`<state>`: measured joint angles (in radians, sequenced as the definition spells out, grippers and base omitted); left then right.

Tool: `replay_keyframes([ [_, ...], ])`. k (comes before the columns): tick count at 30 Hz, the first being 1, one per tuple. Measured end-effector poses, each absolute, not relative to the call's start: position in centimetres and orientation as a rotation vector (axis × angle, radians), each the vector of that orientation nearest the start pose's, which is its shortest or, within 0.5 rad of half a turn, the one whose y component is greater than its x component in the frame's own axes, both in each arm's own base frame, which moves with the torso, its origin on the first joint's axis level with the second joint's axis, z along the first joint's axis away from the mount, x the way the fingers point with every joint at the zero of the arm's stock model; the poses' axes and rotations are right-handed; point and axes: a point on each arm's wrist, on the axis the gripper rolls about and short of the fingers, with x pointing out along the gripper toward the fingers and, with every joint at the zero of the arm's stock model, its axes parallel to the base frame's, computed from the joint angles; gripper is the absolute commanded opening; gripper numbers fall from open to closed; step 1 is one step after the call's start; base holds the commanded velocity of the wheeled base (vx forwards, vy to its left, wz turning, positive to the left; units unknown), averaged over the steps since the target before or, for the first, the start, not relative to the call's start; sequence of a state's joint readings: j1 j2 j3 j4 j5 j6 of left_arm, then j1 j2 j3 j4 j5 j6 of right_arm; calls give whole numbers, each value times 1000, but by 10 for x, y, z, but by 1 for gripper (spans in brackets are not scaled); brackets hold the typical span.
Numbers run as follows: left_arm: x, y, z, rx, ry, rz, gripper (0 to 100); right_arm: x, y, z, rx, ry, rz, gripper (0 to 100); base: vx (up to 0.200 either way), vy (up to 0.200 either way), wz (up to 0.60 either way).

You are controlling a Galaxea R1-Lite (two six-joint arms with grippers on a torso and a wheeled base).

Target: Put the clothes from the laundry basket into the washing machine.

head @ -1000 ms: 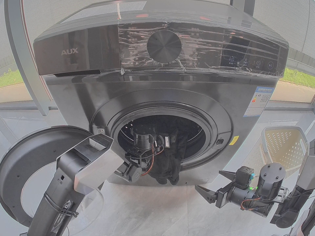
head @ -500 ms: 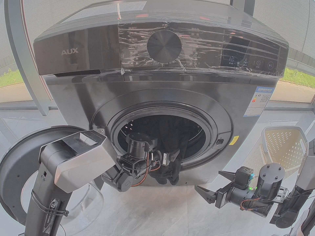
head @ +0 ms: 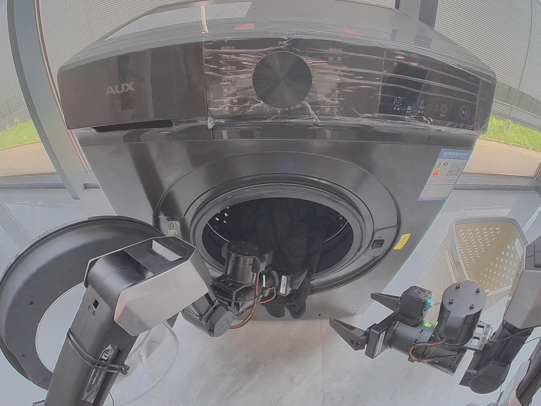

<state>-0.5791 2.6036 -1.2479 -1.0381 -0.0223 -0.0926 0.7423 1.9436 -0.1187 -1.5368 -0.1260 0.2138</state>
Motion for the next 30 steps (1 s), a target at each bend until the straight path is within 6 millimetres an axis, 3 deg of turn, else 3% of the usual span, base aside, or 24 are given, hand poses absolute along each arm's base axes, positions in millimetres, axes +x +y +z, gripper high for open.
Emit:
replay_keyframes([
  [7,393,-256,-47,11,326,-560,0,176,162,64,89,316,596,100,0,0,0],
  [12,403,-256,-43,5,280,-501,0,176,163,65,92,310,600,100,0,0,0],
  [22,454,-254,7,-78,16,-357,0,177,164,68,98,300,604,100,0,0,0],
  [26,467,-250,17,-99,-43,-319,0,176,164,68,97,300,604,100,0,0,0],
  [27,469,-249,17,-101,-49,-312,100,176,164,68,97,301,604,100,0,0,0],
  [30,473,-244,14,-100,-47,-298,100,176,164,67,96,304,605,100,0,0,0],
])
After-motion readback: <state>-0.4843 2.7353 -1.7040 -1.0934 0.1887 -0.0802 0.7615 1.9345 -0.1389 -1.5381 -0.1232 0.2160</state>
